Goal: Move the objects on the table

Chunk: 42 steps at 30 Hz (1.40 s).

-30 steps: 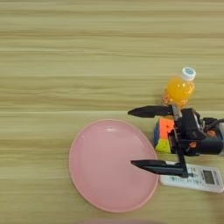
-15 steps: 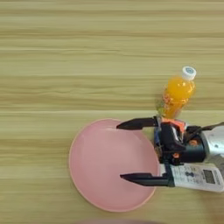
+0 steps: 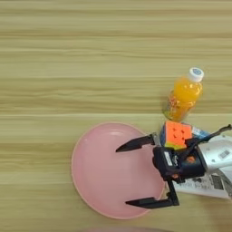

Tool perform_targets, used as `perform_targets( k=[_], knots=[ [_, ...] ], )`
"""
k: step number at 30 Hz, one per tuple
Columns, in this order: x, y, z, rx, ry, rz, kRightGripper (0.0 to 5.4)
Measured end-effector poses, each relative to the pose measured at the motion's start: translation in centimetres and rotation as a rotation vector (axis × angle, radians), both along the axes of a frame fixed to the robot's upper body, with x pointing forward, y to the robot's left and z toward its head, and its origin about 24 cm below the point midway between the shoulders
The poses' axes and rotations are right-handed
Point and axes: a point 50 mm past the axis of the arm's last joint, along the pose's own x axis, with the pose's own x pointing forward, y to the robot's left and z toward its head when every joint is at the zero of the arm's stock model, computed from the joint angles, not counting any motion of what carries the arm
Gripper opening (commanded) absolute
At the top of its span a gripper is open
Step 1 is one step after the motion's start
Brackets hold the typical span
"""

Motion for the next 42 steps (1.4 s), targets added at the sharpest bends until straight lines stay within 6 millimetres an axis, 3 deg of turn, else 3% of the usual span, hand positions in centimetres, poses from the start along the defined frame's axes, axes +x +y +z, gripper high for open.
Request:
perform_targets(
  k=[20,42],
  knots=[
    [0.7,0.7,-1.1,-0.168,-0.115,0.074,5.38],
    [2.0,5.2,-1.8,-0.199,-0.164,0.124,5.38]
  ],
)
